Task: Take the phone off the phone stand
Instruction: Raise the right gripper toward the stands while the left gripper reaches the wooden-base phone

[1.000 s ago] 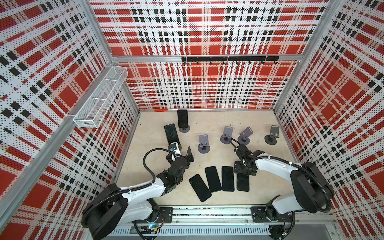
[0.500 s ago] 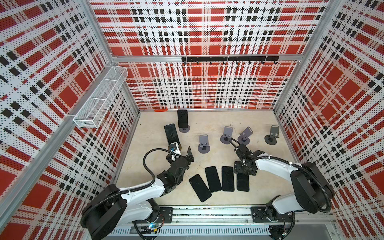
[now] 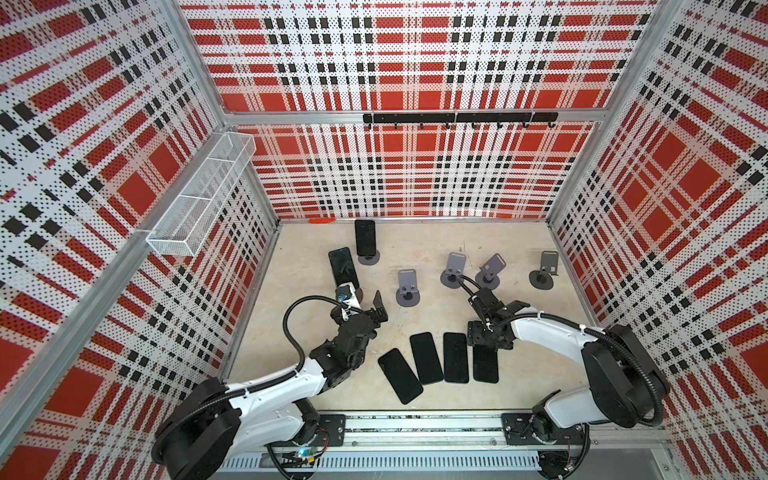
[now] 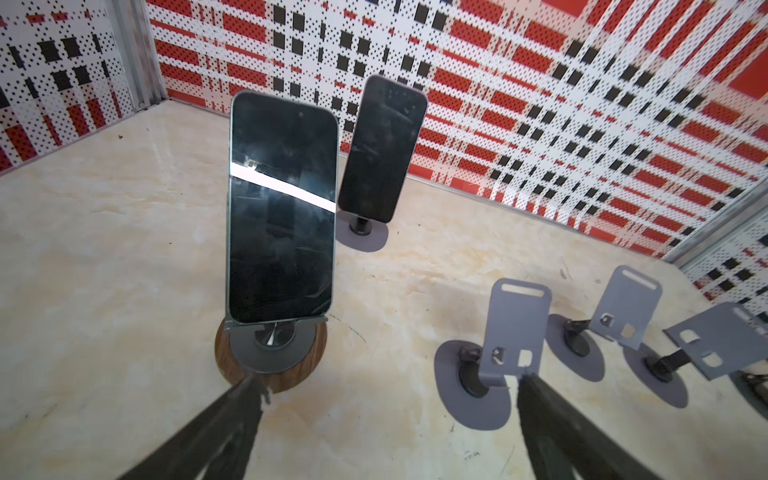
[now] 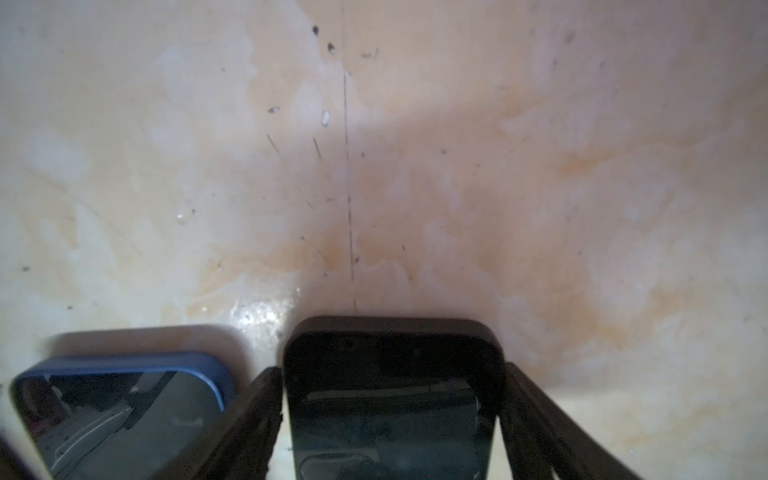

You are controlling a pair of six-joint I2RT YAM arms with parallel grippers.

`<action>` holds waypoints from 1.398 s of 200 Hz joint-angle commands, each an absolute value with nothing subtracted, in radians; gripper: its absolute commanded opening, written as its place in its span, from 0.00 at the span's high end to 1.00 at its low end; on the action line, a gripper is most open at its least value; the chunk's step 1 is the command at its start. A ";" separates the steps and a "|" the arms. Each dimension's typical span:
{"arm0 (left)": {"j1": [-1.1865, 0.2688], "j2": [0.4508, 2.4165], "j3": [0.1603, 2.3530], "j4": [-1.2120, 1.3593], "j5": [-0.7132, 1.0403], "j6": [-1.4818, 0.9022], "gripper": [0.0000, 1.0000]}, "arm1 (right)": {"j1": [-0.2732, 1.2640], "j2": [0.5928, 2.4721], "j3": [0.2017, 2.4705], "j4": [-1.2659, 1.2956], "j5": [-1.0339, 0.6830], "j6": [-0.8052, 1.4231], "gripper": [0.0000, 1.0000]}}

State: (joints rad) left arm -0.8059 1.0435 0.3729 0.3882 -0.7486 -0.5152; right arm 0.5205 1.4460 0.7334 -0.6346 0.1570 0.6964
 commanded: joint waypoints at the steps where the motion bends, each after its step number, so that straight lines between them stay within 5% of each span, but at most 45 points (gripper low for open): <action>1: -0.811 0.966 0.419 0.365 -0.707 -0.524 0.02 | 0.520 1.380 0.747 -0.623 0.254 0.700 0.14; 70: -0.688 0.876 0.723 -0.121 -0.567 -0.677 0.02 | 0.520 1.137 0.711 -0.371 0.385 0.612 0.12; 141: -0.412 0.991 0.850 -0.233 -0.334 -0.541 0.02 | 0.519 0.976 0.583 -0.021 0.577 0.446 0.00; 194: -0.397 1.149 1.015 -0.380 -0.396 -0.487 0.02 | 0.519 1.158 0.592 0.060 0.539 0.342 0.00; 231: -0.381 1.282 1.151 -0.515 -0.487 -0.480 0.02 | 0.516 1.125 0.464 0.211 0.393 0.305 0.00; 279: -0.317 1.458 1.304 -0.642 -0.480 -0.517 0.02 | 0.517 1.037 0.383 0.243 0.560 0.339 0.00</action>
